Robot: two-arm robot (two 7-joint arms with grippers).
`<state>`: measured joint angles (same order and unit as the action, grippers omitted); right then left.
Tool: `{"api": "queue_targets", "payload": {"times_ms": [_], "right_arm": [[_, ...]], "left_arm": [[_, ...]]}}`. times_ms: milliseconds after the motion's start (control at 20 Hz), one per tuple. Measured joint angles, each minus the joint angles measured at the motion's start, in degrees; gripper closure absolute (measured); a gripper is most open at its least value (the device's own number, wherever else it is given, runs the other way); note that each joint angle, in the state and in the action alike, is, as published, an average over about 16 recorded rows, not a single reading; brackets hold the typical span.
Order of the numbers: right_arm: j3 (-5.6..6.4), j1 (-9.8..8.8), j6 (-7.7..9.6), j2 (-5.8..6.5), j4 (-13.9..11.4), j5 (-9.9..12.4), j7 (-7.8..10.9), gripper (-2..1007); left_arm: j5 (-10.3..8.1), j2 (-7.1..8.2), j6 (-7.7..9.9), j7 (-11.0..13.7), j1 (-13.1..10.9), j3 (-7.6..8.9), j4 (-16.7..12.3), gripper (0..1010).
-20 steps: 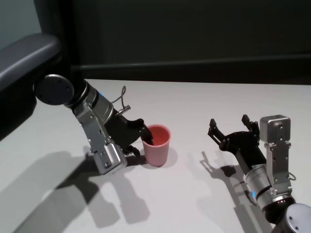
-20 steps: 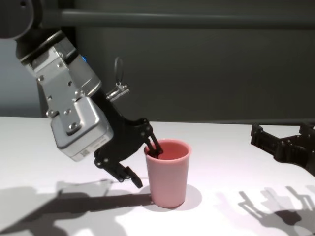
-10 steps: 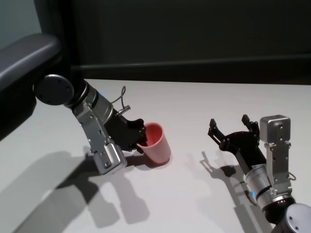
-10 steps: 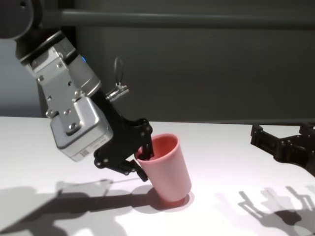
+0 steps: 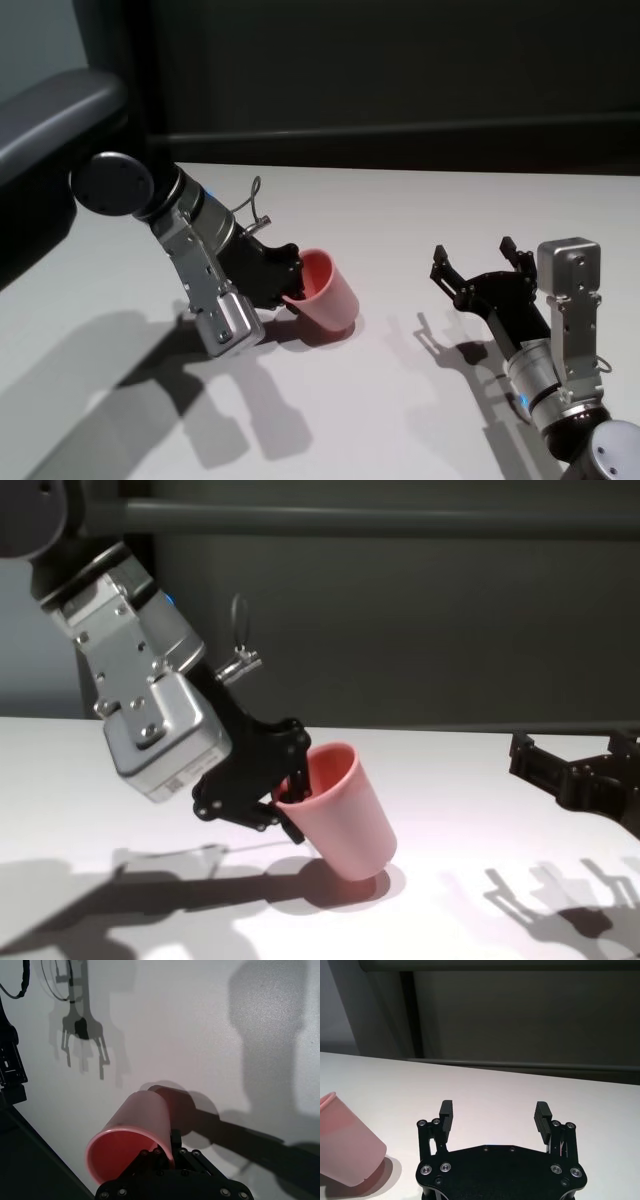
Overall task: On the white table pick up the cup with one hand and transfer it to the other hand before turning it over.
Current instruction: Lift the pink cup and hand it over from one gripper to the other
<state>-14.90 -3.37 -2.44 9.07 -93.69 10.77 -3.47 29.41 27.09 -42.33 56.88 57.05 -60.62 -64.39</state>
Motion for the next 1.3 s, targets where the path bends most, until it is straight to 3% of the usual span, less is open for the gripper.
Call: {"api": "queue_targets", "payload": {"times_ms": [200,450,900,1300], "right_arm": [[0.0,0.0,0.0,0.0,0.0,0.0,0.0,5],[0.0,0.0,0.0,0.0,0.0,0.0,0.0,5],[0.0,0.0,0.0,0.0,0.0,0.0,0.0,5],[0.0,0.0,0.0,0.0,0.0,0.0,0.0,5]], "left_arm": [[-3.18,0.42,1.19,-0.29,-0.16,1.16,0.38,967],[-9.6,0.94,3.55,-0.67,-0.33,3.6,1.44,967],[-25.51,0.58,8.91,0.84,-0.12,9.2,4.49,967],[-40.41,-1.51,14.58,4.51,0.12,13.72,6.81,967]]}}
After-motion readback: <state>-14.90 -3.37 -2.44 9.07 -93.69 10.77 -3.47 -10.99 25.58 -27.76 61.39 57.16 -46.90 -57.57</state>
